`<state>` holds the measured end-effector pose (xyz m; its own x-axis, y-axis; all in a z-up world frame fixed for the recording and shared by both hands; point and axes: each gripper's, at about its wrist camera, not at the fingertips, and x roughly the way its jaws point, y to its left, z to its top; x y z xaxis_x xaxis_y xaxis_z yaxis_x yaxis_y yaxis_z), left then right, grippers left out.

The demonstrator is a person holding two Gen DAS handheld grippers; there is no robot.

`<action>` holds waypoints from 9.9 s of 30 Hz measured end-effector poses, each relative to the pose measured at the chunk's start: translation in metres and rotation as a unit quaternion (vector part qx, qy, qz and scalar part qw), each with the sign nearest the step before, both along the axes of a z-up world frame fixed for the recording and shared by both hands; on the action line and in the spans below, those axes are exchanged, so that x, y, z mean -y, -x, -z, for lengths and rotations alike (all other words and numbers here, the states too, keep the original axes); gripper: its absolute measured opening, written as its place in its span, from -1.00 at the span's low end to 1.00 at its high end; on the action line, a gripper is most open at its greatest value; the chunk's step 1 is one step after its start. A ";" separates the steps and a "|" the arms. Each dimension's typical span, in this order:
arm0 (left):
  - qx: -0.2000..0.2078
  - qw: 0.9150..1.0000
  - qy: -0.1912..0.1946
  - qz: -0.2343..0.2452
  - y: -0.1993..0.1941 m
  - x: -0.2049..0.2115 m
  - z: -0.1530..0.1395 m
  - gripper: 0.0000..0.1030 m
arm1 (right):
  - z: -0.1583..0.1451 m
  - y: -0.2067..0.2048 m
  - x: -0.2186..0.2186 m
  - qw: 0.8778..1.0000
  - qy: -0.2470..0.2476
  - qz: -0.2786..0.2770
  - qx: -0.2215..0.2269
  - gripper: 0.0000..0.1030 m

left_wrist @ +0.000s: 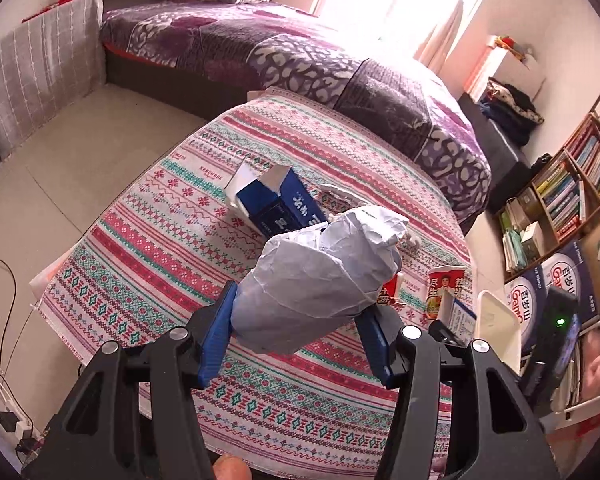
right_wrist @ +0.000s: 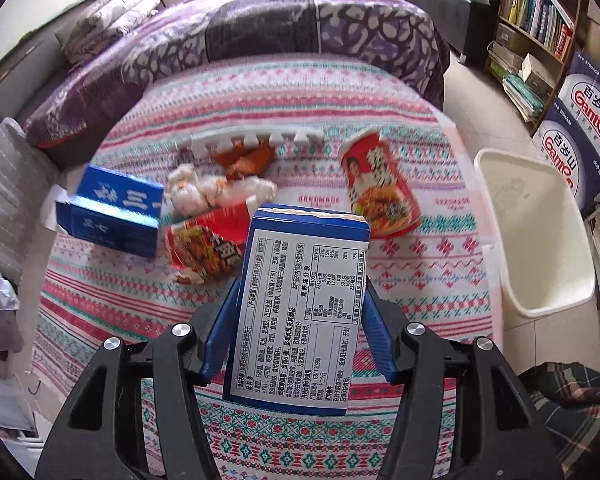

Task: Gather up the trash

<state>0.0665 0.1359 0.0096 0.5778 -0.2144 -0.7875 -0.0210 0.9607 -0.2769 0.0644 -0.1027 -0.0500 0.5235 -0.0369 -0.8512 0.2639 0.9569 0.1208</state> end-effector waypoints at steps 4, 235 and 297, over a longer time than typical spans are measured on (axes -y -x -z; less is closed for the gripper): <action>0.032 0.999 -0.018 0.018 -0.004 0.018 -0.016 0.09 | -0.051 0.015 0.034 0.998 -0.015 0.000 0.062 0.07; 0.095 0.963 -0.133 0.212 -0.039 0.298 0.043 -0.29 | -0.019 0.019 0.292 0.966 0.034 0.254 0.028 0.69; 0.027 0.979 -0.192 0.058 -0.084 0.229 0.063 0.59 | -0.034 -0.022 0.203 0.974 0.135 0.172 0.053 0.86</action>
<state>0.1507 -0.0930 -0.0530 0.6105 0.0247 -0.7916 0.1001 0.9891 0.1080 0.0859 -0.3059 -0.0158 0.5256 -0.4405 -0.7278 0.5741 0.8150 -0.0787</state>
